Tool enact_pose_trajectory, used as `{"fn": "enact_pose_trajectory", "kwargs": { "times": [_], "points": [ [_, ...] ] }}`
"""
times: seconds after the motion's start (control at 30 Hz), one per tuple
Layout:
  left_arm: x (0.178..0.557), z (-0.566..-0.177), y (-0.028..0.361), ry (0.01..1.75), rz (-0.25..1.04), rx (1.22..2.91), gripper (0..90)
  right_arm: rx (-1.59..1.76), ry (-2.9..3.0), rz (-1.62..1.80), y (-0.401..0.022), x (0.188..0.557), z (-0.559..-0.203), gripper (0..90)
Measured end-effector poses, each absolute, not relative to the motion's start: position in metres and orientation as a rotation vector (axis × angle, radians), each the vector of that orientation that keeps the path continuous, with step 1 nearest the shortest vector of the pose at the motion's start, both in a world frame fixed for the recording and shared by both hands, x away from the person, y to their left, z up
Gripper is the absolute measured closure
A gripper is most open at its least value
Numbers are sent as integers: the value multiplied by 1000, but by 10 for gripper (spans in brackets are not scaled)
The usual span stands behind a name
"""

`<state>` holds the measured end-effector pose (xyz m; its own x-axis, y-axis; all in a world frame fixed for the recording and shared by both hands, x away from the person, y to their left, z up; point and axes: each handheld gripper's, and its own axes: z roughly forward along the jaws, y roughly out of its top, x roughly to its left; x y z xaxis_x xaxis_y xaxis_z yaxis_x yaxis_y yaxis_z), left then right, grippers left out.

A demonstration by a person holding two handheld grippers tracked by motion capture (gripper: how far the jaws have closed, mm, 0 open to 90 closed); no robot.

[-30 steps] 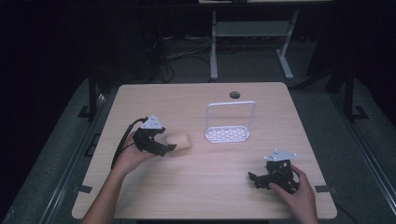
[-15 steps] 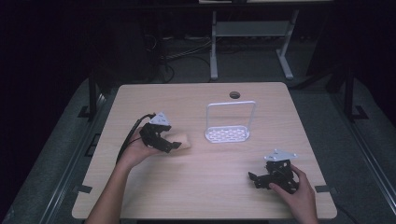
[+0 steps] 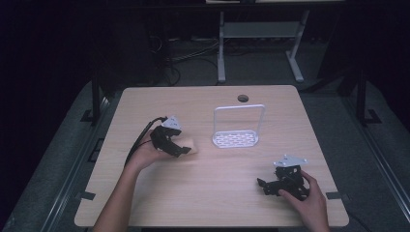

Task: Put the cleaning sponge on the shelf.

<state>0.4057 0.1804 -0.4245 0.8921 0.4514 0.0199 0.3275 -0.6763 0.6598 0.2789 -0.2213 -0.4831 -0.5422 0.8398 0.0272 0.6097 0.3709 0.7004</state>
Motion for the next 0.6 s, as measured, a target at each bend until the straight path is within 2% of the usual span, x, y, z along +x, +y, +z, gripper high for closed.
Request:
{"fn": "enact_pose_trajectory", "kwargs": {
  "times": [0.6],
  "points": [
    [407, -438, 170, 511, 279, 2485, 142, 1269, 2303, 961, -221, 279, -483, 0]
  ]
}}
